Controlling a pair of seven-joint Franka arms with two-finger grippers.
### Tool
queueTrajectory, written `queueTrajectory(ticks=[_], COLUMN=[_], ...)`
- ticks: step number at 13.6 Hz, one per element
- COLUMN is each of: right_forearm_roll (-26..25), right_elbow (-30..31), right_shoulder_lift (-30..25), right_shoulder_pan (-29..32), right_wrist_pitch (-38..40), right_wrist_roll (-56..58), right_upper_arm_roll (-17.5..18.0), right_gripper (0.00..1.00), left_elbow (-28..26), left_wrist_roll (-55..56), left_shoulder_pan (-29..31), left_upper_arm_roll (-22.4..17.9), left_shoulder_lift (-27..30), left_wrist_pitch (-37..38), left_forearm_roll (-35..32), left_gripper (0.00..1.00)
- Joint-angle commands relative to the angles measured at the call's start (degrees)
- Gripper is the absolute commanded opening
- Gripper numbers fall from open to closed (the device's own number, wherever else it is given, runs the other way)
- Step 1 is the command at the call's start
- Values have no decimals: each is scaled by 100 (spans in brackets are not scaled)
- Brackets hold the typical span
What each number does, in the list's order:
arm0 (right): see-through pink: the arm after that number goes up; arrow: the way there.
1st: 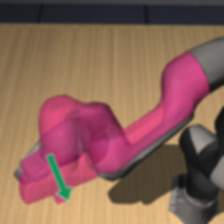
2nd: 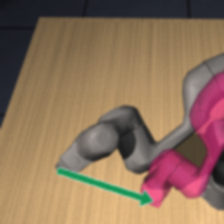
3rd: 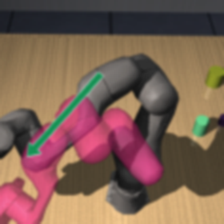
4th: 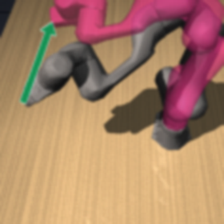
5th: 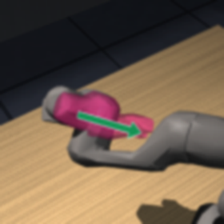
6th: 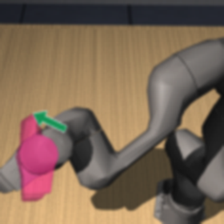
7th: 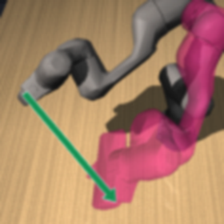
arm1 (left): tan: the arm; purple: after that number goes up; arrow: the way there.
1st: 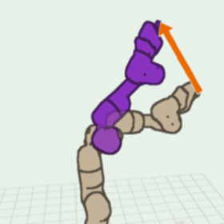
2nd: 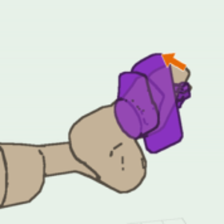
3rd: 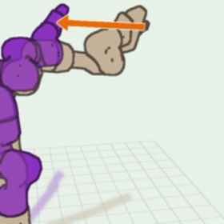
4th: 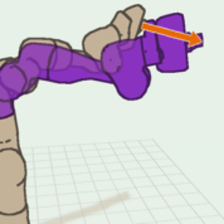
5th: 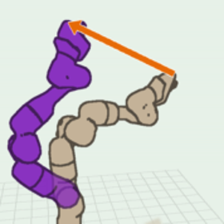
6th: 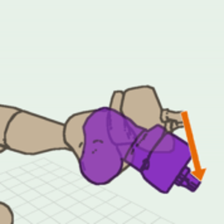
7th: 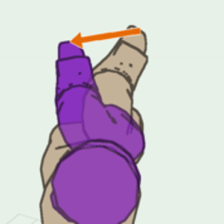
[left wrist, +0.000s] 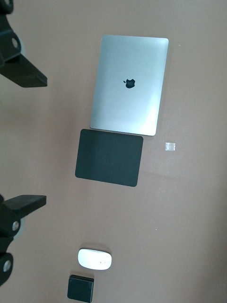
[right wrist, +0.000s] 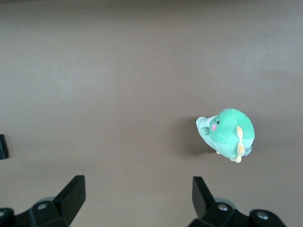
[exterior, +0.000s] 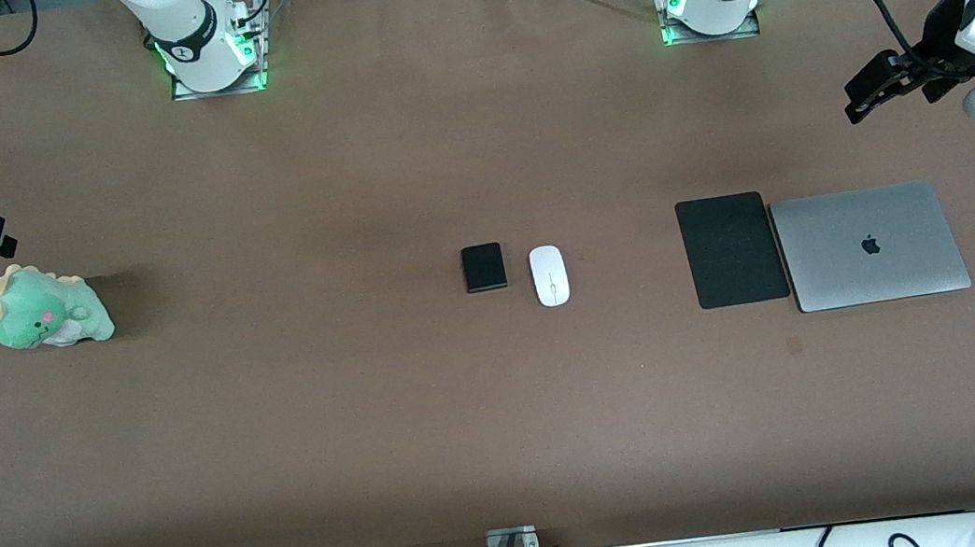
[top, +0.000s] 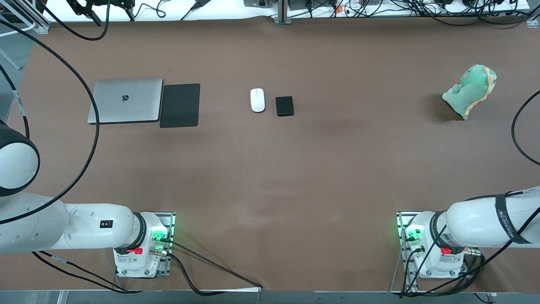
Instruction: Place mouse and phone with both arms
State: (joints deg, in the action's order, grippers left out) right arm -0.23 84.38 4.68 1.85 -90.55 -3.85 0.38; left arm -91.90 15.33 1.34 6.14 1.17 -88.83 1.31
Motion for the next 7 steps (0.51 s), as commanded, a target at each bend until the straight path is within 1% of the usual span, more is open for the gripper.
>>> queueTrajectory(ticks=[1, 7], right_forearm_roll=[163, 173], right_elbow=[96, 96], right_shoulder_lift=[-90, -90], right_shoulder_pan=[35, 35], right_wrist_pitch=[-50, -15], right_wrist_roll=[87, 87], right_upper_arm_roll=[-3, 6], right_gripper=[100, 100], left_elbow=[128, 172], left_wrist_roll=[-144, -127], left_shoulder_pan=[41, 15], left_upper_arm_roll=[36, 45], left_shoulder_lift=[-64, -82], left_wrist_pitch=[41, 50], left_forearm_roll=[-79, -53], left_gripper=[100, 100])
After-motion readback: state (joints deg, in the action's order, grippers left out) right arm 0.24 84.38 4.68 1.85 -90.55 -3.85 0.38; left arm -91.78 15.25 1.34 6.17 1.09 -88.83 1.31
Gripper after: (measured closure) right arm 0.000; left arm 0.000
